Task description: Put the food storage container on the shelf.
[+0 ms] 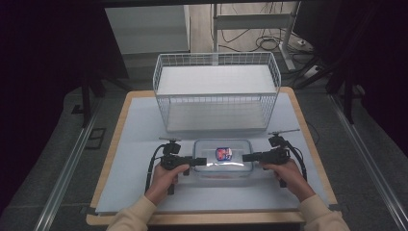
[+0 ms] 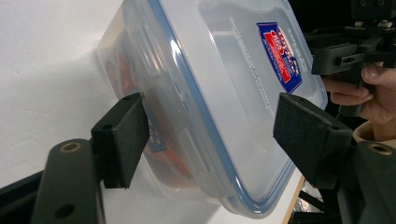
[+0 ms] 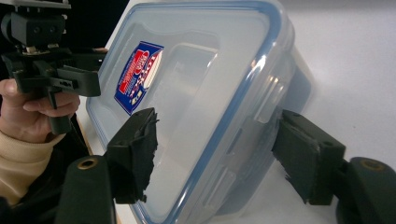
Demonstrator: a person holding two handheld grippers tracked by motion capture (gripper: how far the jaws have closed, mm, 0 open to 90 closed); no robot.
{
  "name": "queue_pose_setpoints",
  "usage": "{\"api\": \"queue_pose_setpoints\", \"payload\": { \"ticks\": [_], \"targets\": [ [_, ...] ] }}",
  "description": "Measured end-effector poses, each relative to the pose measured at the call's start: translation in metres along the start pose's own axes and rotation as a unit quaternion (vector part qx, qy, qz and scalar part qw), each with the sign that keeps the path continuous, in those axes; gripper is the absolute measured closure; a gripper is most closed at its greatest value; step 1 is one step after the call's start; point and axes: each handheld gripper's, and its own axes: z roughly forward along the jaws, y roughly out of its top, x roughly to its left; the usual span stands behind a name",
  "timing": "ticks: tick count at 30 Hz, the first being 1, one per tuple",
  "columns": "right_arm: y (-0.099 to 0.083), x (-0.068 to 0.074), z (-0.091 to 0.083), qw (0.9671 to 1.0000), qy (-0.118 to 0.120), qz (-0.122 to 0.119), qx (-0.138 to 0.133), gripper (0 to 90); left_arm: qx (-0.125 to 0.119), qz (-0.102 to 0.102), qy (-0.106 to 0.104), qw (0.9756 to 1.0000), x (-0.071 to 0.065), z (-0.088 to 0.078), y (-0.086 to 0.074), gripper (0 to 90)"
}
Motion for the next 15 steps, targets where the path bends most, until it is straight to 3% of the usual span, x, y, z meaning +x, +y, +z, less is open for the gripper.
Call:
{"api": "queue_pose_setpoints", "payload": {
  "ticks": [15],
  "targets": [
    [-0.016,0.014,-0.014,0.9988,-0.008,-0.033,-0.034,43.8,-0.025,0.034,0.011,0.9990,-0.013,-0.012,-0.012,38.7]
  ]
}}
